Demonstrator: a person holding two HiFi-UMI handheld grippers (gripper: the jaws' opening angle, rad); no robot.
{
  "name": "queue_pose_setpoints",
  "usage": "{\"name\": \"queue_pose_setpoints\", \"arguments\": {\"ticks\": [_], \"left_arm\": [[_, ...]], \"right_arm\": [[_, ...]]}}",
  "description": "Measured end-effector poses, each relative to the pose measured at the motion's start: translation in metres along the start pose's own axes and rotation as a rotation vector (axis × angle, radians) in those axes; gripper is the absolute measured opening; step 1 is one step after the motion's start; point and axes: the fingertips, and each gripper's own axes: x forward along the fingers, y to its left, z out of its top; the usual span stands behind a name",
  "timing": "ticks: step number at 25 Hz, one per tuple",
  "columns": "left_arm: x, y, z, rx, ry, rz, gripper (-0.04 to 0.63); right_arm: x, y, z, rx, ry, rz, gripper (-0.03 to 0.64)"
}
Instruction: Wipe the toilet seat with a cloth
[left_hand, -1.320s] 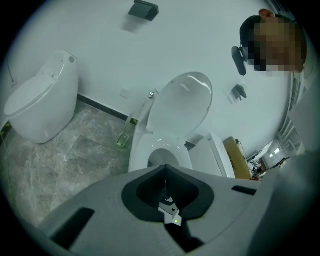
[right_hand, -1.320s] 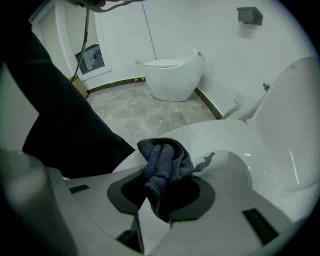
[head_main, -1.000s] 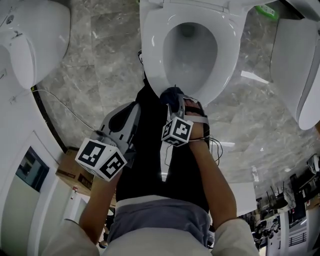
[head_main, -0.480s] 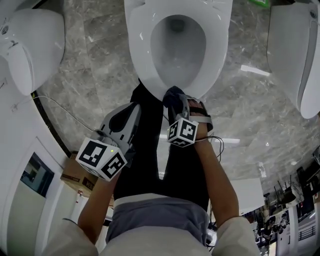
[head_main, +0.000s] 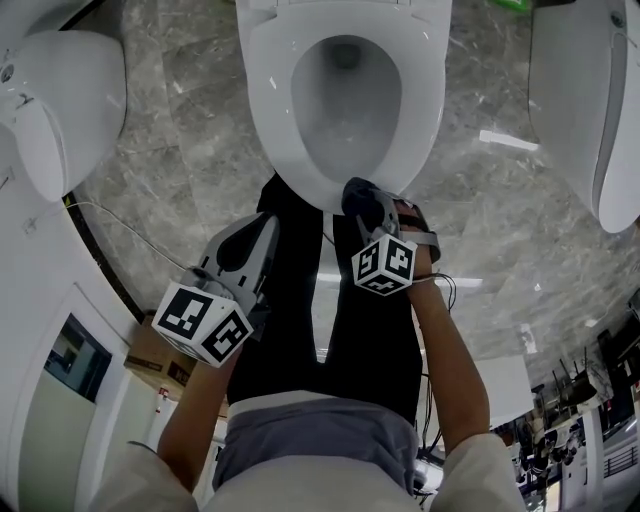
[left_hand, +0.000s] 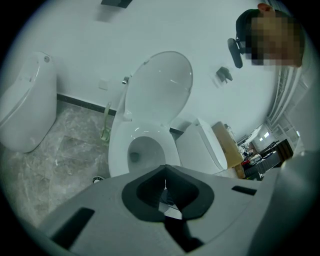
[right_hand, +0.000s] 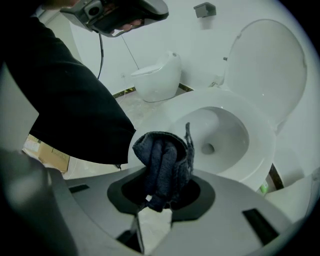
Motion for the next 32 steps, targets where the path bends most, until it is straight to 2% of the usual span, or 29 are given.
{"name": "queue_pose_setpoints", "arguments": {"ticks": [15, 28, 32], "left_arm": [[0.004, 0.0, 0.002, -0.014, 0.0, -0.008, 0.011], [0.004, 0.011, 0.008, -0.031, -0.004, -0.011, 0.011], [0.004, 0.015, 0.015, -0.035, -0.008, -0.011, 0.009]], "right_arm": [[-0.012, -0.031, -0.018, -0.042, 0.025, 0.025, 0.099], [-0.016, -0.075, -0.023, -0.067, 0.059, -0.014, 0.1], [-0.019, -0.098, -0.024, -0.053, 0.068, -0.053, 0.1]]}}
